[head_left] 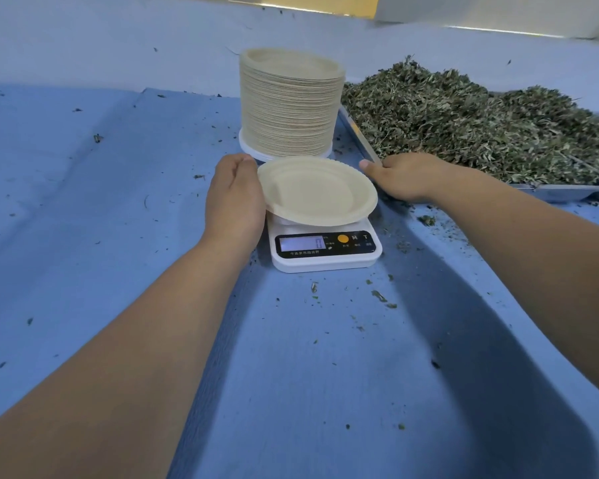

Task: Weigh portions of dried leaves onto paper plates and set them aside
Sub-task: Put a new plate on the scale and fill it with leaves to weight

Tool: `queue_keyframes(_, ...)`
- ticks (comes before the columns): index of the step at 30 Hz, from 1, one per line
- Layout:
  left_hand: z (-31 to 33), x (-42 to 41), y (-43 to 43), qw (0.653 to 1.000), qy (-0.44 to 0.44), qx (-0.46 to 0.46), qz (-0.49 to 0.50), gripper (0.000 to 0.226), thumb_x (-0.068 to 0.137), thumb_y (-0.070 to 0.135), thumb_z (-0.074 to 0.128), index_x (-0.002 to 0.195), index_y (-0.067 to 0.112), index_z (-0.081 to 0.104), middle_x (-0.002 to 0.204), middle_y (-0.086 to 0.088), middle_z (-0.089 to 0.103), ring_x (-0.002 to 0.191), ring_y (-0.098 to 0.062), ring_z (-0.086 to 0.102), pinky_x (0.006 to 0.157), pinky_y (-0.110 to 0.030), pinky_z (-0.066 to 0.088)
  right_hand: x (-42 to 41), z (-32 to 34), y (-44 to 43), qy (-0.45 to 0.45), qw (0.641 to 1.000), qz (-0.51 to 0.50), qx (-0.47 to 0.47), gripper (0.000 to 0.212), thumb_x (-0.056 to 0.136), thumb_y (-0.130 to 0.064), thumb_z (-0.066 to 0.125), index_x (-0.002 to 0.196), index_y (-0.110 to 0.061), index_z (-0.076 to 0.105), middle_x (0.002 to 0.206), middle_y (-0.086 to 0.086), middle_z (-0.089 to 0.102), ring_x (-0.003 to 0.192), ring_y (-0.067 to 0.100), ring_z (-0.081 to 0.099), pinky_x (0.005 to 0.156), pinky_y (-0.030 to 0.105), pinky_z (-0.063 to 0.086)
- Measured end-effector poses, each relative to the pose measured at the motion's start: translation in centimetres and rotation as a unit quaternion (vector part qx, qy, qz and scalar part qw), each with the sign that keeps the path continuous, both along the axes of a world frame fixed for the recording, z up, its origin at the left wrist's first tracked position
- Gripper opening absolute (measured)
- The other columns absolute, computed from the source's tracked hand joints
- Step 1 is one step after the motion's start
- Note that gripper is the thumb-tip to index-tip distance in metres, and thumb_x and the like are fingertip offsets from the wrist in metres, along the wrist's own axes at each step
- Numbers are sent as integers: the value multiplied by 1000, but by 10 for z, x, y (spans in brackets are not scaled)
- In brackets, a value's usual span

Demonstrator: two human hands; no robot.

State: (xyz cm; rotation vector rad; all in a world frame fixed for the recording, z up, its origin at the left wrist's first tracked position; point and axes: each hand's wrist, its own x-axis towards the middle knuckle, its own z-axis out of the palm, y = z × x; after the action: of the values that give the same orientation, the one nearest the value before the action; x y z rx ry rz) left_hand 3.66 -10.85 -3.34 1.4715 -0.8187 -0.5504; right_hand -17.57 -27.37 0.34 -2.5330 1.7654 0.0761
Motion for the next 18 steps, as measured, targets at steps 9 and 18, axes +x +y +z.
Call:
queue_keyframes(9,0,1,2,1000,0,-2,5,25,103,32,38,86,43,53,92,27,54,68,32,45,68,-16,34,-12,-4,-5,-192,978,8,-81,57,102,-47,43,55,-15,43,48,4,42,46,24,38,53,32,38)
queue_keyframes(18,-1,-1,3,1000,-11,1,-1,23,103,34,37,89,44,53,97,27,55,71,33,45,70,-15,33,-22,-1,-9,-240,963,-33,-122,50,102,-35,45,57,-14,40,49,3,36,46,22,32,53,28,35)
